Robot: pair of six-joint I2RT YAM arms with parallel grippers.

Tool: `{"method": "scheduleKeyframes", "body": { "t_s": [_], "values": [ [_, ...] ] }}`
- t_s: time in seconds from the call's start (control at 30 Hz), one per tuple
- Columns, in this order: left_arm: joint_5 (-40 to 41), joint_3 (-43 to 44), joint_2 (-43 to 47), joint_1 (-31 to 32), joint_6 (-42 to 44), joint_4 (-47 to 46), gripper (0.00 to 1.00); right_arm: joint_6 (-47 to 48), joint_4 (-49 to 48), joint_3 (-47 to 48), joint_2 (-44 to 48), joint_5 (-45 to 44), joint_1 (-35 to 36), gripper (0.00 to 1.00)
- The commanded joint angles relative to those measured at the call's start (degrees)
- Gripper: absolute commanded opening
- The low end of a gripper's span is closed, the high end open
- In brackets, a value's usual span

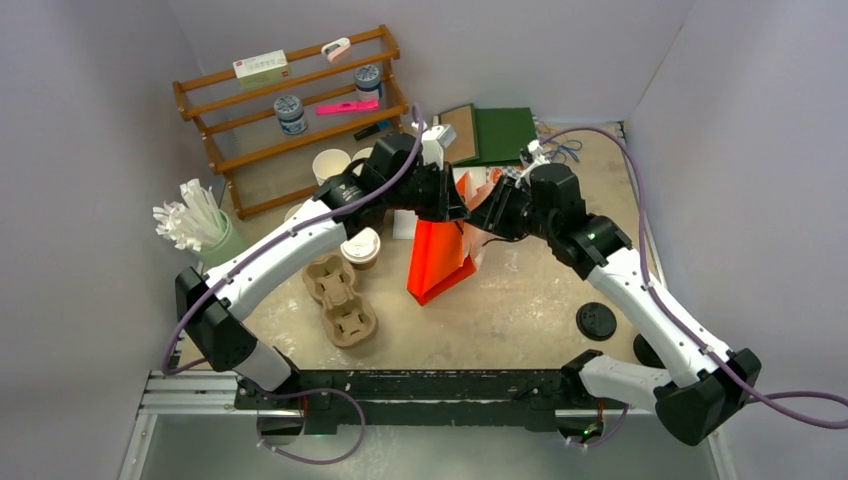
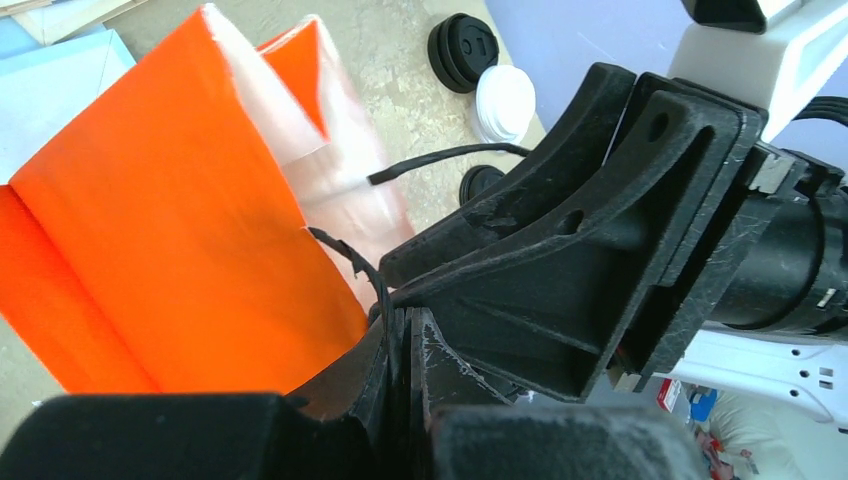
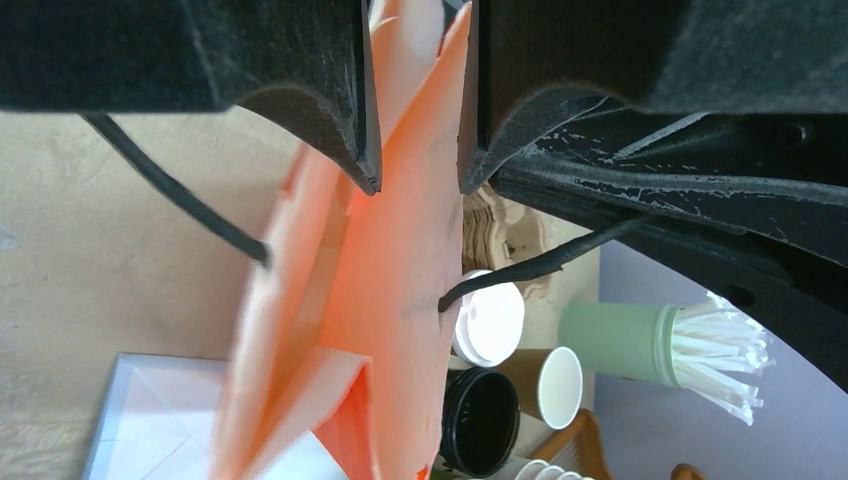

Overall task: Pack the takeout coffee
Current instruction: Adjust the takeout bag at the center of the board.

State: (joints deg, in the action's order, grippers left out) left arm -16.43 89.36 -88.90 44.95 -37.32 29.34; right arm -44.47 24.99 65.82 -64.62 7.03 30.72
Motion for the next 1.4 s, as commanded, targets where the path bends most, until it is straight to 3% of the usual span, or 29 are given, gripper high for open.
{"method": "scheduleKeyframes", "body": {
  "t_s": [0.0,0.27,0.9,1.07,1.27,1.37],
  "values": [
    [-0.22,0.20,2.07,0.17,-1.59,-2.18,0.00,-0.60,-5.09,-1.08,-0.42,4.77,-0.20,0.36],
    [-1.09,-1.28,2.49,0.17,-3.28,-3.84,0.00,-1.40,-8.66,-3.22,0.77,8.05,-1.13,0.36],
    [-2.23,-3.54,3.54,-0.09,-8.19,-6.08,0.00,-11.62,-30.21,-18.68,8.68,19.17,-4.70,0.36],
    [-1.93,-3.72,4.33,-0.34,-8.83,-5.86,0.18,-14.39,-33.83,-21.78,9.69,20.16,-6.08,0.36],
    [-0.93,-1.08,4.01,-0.56,-7.71,-3.08,0.29,-12.60,-28.77,-20.07,7.78,18.81,-6.19,0.23],
    [-0.80,-0.11,3.75,-0.80,-7.33,-2.40,0.33,-12.06,-28.10,-19.43,7.68,18.64,-6.29,0.22]
  ]
}}
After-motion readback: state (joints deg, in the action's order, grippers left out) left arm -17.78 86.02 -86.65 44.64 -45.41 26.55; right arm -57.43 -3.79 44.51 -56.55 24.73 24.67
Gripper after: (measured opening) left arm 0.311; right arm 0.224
